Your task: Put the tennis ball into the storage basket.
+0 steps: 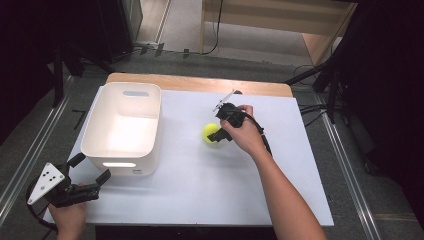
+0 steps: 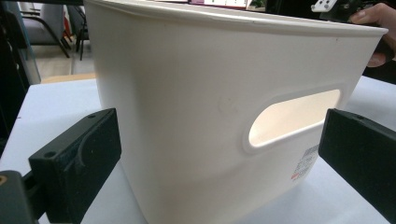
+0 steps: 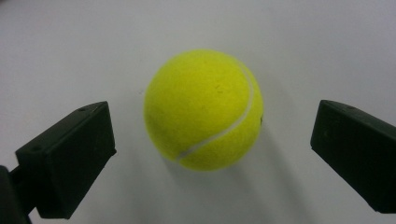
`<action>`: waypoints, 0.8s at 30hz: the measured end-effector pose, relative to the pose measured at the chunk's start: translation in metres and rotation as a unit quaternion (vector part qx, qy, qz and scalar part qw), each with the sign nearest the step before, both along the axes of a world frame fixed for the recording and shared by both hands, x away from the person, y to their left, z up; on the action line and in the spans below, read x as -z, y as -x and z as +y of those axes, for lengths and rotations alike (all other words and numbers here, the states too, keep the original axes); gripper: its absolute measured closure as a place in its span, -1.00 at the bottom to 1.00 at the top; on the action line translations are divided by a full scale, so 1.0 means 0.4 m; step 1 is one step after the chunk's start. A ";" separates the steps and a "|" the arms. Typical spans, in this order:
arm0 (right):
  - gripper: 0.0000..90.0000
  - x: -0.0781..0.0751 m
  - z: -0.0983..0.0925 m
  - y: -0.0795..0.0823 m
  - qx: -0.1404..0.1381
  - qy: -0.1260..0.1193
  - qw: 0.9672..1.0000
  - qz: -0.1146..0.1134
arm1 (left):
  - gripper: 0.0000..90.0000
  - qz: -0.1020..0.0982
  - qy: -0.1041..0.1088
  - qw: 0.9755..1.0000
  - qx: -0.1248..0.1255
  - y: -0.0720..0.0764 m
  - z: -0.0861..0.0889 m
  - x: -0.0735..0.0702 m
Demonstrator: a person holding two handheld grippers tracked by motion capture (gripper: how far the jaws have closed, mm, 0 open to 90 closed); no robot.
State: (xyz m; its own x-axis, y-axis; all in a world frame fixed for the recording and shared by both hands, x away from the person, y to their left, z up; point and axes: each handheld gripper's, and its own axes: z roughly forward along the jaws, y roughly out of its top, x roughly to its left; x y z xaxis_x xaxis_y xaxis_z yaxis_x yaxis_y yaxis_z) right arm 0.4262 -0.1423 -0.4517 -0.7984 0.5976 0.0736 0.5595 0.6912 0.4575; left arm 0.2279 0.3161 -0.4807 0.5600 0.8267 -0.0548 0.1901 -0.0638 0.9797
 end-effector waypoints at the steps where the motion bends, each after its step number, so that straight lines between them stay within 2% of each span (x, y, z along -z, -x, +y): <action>1: -1.00 0.002 0.004 0.001 0.001 -0.001 1.000 0.003 | -1.00 0.000 0.000 1.000 0.000 0.000 0.000 0.000; 18: -1.00 0.023 0.024 -0.010 -0.010 0.012 1.000 0.013 | -1.00 0.000 0.002 1.000 0.001 0.000 0.000 0.000; 20: -0.89 0.024 0.026 -0.009 -0.006 0.012 1.000 0.012 | -1.00 0.000 0.003 1.000 0.001 0.000 0.000 0.000; 24: -0.89 0.028 0.030 -0.011 -0.010 0.009 1.000 0.008 | -1.00 0.000 0.003 1.000 0.001 0.000 -0.001 0.000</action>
State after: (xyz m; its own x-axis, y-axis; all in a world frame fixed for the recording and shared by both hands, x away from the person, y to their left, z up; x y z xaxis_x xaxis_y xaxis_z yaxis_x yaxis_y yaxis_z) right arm 0.4304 -0.1303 -0.4628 -0.8087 0.5834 0.0757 0.5531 0.7101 0.4358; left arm 0.2280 0.3158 -0.4807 0.5617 0.8252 -0.0595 0.1898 -0.0585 0.9801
